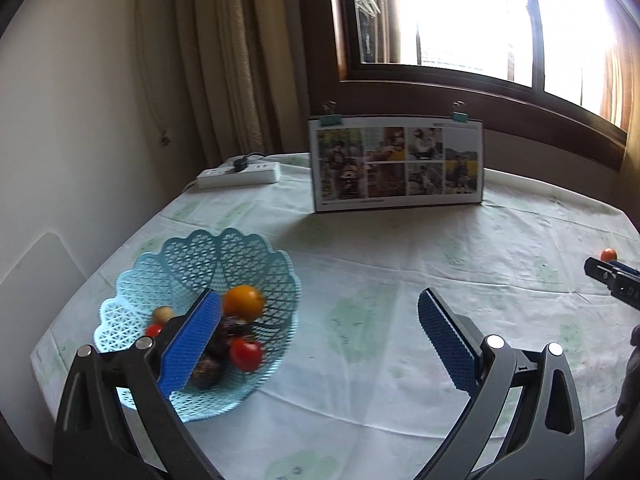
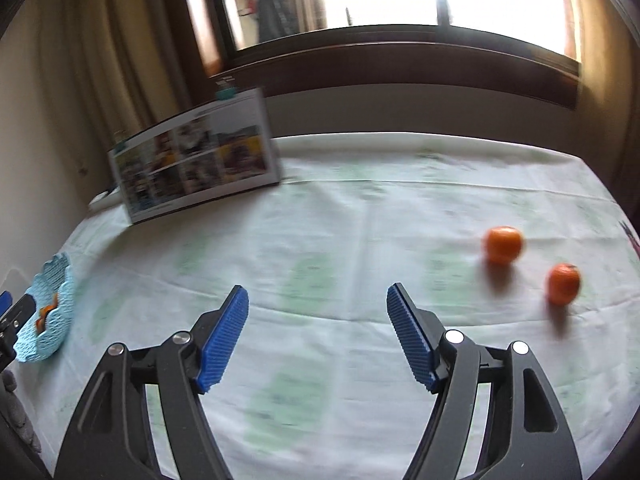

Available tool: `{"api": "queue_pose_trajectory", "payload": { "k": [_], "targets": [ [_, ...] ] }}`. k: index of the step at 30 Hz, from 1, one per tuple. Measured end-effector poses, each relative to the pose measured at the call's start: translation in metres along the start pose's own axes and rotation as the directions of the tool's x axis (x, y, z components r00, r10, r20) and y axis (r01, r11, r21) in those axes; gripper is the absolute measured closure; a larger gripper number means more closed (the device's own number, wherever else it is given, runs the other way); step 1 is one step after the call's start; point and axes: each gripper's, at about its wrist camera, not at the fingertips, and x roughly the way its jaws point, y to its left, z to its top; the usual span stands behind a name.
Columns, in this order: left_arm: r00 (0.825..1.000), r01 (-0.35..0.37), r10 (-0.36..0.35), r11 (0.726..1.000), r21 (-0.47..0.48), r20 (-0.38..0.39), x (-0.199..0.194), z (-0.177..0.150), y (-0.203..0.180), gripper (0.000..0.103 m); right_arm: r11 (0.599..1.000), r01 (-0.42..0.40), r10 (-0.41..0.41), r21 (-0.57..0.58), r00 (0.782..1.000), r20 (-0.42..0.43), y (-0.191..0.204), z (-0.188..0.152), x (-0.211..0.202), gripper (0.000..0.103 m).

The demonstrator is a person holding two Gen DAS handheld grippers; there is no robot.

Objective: Organize fruits
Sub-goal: 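Move both open tools toward the two oranges and close the right tool on one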

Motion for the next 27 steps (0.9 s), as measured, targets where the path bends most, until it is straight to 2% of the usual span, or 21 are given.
{"api": "queue_pose_trajectory", "payload": {
  "k": [7,12,15,22,24,26,27],
  "targets": [
    [0.999,0.040,-0.039,0.996,0.074,-0.008,0.003,0.001,-0.045,0.003,0.989,0.117,-0.119,0.084,0.993,0.013,-0.073,0.001,-0.008,0.031],
    [0.998,0.059,-0.058,0.992,0.116,-0.014,0.005,0.004,-0.075,0.003,0.965,0.246,-0.250,0.096,0.968,0.033,-0.113,0.002,-0.014,0.031],
    [0.997,0.080,-0.078,0.987,0.141,-0.018,0.006,0.006,-0.094,0.003,0.954,0.276,-0.279,0.120,0.960,0.006,-0.136,0.005,-0.007,0.031],
    [0.991,0.131,-0.130,0.969,0.209,-0.022,0.004,0.008,-0.135,0.003,0.946,0.287,-0.282,0.150,0.958,-0.057,-0.171,0.009,0.015,0.032],
    [0.989,0.146,-0.142,0.964,0.223,-0.030,0.006,0.009,-0.145,0.003,0.945,0.288,-0.279,0.153,0.957,-0.076,-0.178,0.011,0.024,0.035],
    [0.986,0.164,-0.158,0.959,0.230,-0.042,0.008,0.010,-0.155,0.003,0.948,0.268,-0.252,0.173,0.961,-0.110,-0.184,0.011,0.031,0.051],
    [0.984,0.177,-0.170,0.957,0.232,-0.048,0.009,0.012,-0.161,0.003,0.949,0.260,-0.241,0.179,0.963,-0.125,-0.187,0.010,0.034,0.053]
  ]
}}
